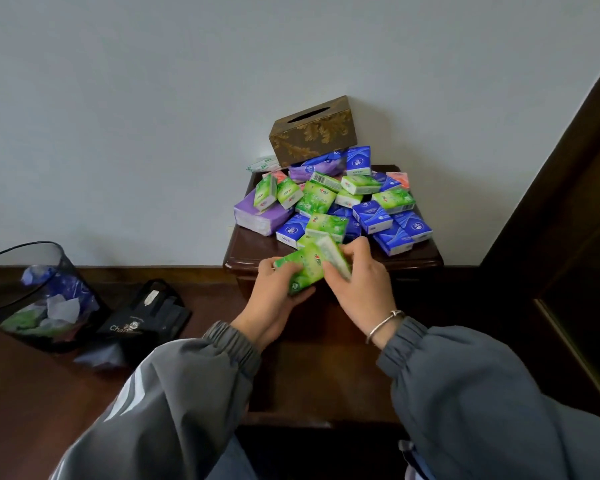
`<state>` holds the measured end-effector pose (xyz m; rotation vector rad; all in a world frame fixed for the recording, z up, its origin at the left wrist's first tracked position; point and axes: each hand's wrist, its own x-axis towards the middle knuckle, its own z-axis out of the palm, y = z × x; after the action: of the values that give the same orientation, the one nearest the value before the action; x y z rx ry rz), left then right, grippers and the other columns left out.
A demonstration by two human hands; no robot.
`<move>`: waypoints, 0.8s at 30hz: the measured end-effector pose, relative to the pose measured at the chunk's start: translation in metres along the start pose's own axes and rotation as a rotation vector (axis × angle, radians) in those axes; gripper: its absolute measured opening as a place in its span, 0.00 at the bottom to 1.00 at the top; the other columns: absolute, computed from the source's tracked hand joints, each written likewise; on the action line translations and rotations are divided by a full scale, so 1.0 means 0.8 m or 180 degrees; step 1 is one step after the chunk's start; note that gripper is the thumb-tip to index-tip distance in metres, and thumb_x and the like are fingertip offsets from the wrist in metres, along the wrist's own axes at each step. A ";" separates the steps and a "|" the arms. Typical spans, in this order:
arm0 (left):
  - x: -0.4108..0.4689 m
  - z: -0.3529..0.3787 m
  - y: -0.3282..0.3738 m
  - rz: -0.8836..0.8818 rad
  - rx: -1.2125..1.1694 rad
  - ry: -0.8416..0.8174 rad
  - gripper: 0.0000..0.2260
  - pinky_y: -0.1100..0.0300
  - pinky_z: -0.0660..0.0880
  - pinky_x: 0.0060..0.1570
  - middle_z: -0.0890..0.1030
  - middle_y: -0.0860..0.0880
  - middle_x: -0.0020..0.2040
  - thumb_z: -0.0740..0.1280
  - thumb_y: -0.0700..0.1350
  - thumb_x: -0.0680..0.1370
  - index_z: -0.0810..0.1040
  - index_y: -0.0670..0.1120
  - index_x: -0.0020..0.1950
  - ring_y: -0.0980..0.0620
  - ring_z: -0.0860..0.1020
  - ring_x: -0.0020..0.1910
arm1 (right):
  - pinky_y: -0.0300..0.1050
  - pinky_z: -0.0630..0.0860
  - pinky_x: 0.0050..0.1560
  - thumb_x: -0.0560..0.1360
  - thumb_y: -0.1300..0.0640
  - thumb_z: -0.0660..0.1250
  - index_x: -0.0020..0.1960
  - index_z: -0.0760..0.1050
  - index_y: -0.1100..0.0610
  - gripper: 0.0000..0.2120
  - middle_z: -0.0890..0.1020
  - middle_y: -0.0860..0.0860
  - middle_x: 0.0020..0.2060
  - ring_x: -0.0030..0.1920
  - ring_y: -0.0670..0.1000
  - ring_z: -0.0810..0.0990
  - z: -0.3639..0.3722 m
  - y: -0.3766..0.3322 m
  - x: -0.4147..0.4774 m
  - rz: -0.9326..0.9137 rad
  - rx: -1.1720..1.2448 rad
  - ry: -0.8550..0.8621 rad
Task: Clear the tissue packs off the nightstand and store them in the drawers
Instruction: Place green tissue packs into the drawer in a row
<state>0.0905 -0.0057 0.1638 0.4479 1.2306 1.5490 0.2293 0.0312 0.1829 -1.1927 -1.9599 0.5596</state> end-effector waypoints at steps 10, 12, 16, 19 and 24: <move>-0.031 -0.001 -0.021 0.0065 0.0281 -0.0231 0.12 0.64 0.77 0.38 0.83 0.48 0.52 0.62 0.41 0.80 0.73 0.50 0.62 0.55 0.83 0.44 | 0.43 0.78 0.49 0.71 0.62 0.71 0.56 0.69 0.55 0.18 0.80 0.53 0.49 0.47 0.49 0.80 -0.002 0.015 -0.012 0.1645 0.1699 -0.0605; -0.032 0.000 -0.021 0.0012 0.0208 -0.0295 0.12 0.59 0.77 0.42 0.82 0.44 0.53 0.63 0.38 0.78 0.74 0.45 0.62 0.51 0.81 0.45 | 0.47 0.78 0.49 0.72 0.64 0.70 0.60 0.69 0.57 0.19 0.80 0.54 0.48 0.47 0.51 0.81 -0.004 0.016 -0.010 0.2257 0.2586 -0.0489; -0.036 -0.003 -0.025 -0.0384 -0.0038 -0.0894 0.13 0.53 0.80 0.45 0.83 0.40 0.55 0.64 0.43 0.78 0.81 0.39 0.58 0.46 0.83 0.49 | 0.49 0.80 0.49 0.71 0.63 0.71 0.58 0.73 0.59 0.16 0.81 0.57 0.48 0.46 0.53 0.82 -0.003 0.022 -0.008 0.2213 0.2687 -0.0233; -0.029 -0.005 -0.022 -0.0558 0.0150 -0.1055 0.14 0.55 0.80 0.44 0.84 0.43 0.54 0.68 0.54 0.76 0.85 0.47 0.55 0.47 0.83 0.51 | 0.44 0.80 0.46 0.70 0.58 0.73 0.52 0.75 0.56 0.13 0.80 0.52 0.45 0.44 0.50 0.82 0.005 0.014 -0.017 0.1670 0.1902 -0.0294; -0.005 -0.024 -0.008 -0.0558 0.0302 -0.0435 0.14 0.57 0.80 0.38 0.86 0.44 0.47 0.66 0.52 0.78 0.82 0.44 0.55 0.50 0.85 0.41 | 0.42 0.79 0.47 0.77 0.56 0.63 0.51 0.78 0.55 0.06 0.82 0.52 0.47 0.49 0.51 0.81 0.013 0.015 0.004 0.1179 0.1491 -0.0442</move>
<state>0.0799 -0.0191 0.1515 0.4862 1.2075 1.2950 0.2268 0.0396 0.1698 -1.2339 -1.5902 1.2452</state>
